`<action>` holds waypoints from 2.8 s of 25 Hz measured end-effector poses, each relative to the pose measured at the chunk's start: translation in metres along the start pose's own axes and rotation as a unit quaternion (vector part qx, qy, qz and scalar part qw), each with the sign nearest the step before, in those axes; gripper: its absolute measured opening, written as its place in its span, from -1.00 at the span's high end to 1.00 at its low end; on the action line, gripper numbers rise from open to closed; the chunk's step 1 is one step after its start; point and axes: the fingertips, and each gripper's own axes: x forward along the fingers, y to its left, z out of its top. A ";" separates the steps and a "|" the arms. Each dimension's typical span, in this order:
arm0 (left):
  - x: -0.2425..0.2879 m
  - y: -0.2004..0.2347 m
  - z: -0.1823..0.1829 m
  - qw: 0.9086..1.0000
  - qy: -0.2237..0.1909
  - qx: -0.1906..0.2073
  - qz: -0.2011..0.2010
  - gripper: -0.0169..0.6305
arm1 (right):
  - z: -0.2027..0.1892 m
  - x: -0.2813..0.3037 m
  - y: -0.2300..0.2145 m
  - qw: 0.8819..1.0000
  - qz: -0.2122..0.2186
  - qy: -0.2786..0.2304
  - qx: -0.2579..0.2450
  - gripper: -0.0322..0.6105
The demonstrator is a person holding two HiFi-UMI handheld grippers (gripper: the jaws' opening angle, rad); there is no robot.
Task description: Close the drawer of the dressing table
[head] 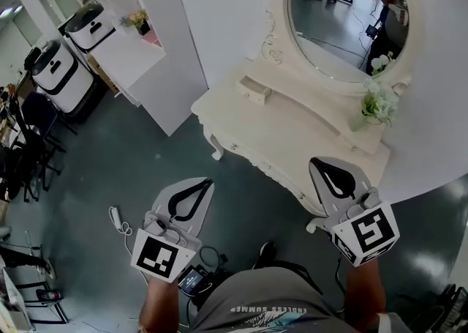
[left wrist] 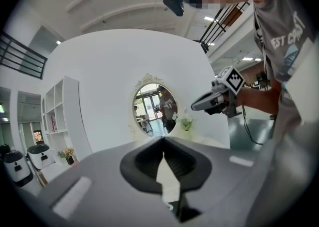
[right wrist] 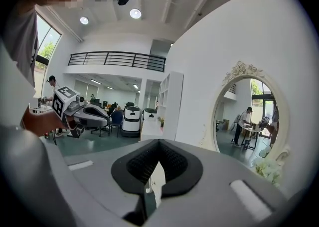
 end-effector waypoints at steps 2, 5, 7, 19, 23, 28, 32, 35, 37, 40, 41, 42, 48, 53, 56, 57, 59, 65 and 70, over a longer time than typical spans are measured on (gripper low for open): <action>0.012 -0.003 0.005 1.000 0.004 0.003 0.005 0.94 | -0.002 0.001 -0.014 1.000 0.005 -0.005 0.001 0.90; 0.028 -0.009 0.011 1.000 0.009 0.009 0.007 0.94 | -0.007 0.000 -0.031 1.000 0.007 -0.010 0.003 0.90; 0.038 -0.014 0.015 1.000 0.010 0.014 0.003 0.94 | -0.011 -0.002 -0.040 1.000 0.006 -0.010 0.007 0.90; 0.094 -0.015 0.021 0.998 -0.005 0.026 -0.060 0.94 | -0.033 -0.017 -0.068 0.998 -0.051 0.013 0.029 0.90; 0.130 -0.007 0.021 0.994 -0.025 0.028 -0.103 0.94 | -0.041 -0.014 -0.084 0.994 -0.094 0.031 0.035 0.90; 0.170 0.025 0.027 0.990 -0.042 0.027 -0.135 0.94 | -0.033 0.010 -0.102 0.990 -0.128 0.045 0.043 0.90; 0.198 0.055 0.030 0.985 -0.052 0.026 -0.164 0.94 | -0.024 0.038 -0.114 0.985 -0.158 0.054 0.050 0.90; 0.216 0.078 0.029 0.981 -0.058 0.028 -0.182 0.94 | -0.016 0.059 -0.120 0.982 -0.175 0.056 0.054 0.90; 0.226 0.092 0.026 0.979 -0.060 0.030 -0.193 0.94 | -0.010 0.073 -0.123 0.980 -0.185 0.056 0.054 0.90; 0.240 0.112 0.023 0.975 -0.065 0.030 -0.208 0.94 | -0.003 0.093 -0.127 0.976 -0.201 0.060 0.054 0.90; 0.244 0.118 0.022 0.974 -0.067 0.030 -0.213 0.94 | -0.001 0.099 -0.128 0.975 -0.206 0.061 0.053 0.90; 0.248 0.125 0.021 0.973 -0.069 0.030 -0.218 0.94 | 0.001 0.106 -0.129 0.974 -0.211 0.062 0.052 0.90; 0.263 0.157 0.011 0.968 -0.079 0.025 -0.237 0.94 | 0.015 0.137 -0.130 0.969 -0.234 0.066 0.044 0.90; 0.272 0.179 0.001 0.969 -0.079 0.014 -0.234 0.94 | 0.019 0.161 -0.126 0.970 -0.228 0.079 0.037 0.90; 0.280 0.189 -0.005 0.972 -0.073 0.010 -0.225 0.94 | 0.018 0.174 -0.132 0.973 -0.215 0.082 0.032 0.90; 0.283 0.192 -0.006 0.973 -0.072 0.010 -0.220 0.94 | 0.018 0.179 -0.135 0.974 -0.209 0.081 0.030 0.90; 0.287 0.198 -0.009 0.975 -0.070 0.010 -0.209 0.94 | 0.017 0.187 -0.139 0.977 -0.196 0.079 0.025 0.90; 0.300 0.214 -0.016 0.983 -0.054 -0.001 -0.173 0.94 | 0.013 0.219 -0.162 0.985 -0.154 0.076 0.020 0.90; 0.314 0.226 -0.029 0.988 -0.030 -0.013 -0.150 0.94 | 0.007 0.244 -0.178 0.989 -0.124 0.082 0.024 0.90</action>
